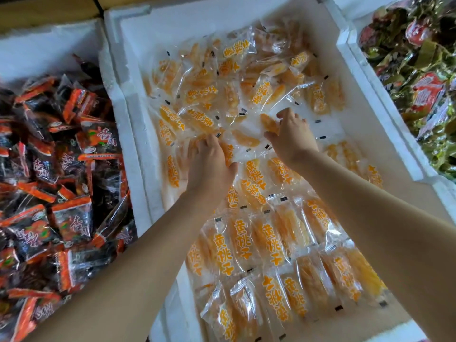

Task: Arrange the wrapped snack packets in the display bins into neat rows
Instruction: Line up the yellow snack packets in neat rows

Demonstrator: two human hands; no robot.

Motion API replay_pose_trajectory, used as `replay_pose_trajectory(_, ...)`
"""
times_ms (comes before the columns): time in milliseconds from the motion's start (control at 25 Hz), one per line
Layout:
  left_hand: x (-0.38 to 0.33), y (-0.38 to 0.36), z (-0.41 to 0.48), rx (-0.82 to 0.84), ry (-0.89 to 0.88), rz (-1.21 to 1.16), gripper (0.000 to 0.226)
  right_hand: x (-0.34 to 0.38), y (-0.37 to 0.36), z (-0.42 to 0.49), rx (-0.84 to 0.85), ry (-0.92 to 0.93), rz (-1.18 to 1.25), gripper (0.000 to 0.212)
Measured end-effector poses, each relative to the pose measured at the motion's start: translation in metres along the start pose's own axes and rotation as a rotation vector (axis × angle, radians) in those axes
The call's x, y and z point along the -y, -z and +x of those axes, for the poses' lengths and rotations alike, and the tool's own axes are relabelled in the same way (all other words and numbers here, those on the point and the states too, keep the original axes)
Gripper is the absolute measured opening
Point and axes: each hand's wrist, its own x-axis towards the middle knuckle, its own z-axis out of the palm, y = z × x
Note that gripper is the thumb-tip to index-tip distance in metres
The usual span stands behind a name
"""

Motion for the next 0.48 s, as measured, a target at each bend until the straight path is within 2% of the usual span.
replay_pose_trajectory(240,-0.005,0.005,-0.002,-0.004,-0.04,-0.043,0.042,-0.003,0.008,0.013,-0.035,-0.031,0.016,0.042)
replay_pose_trajectory(360,-0.002,0.015,-0.01,0.012,-0.069,-0.11,0.038,-0.005,0.026,0.0,-0.087,0.051,-0.04,0.043)
replay_pose_trajectory(480,0.0,0.022,-0.02,-0.067,-0.09,-0.146,0.044,-0.004,0.044,-0.027,-0.113,0.135,-0.034,0.042)
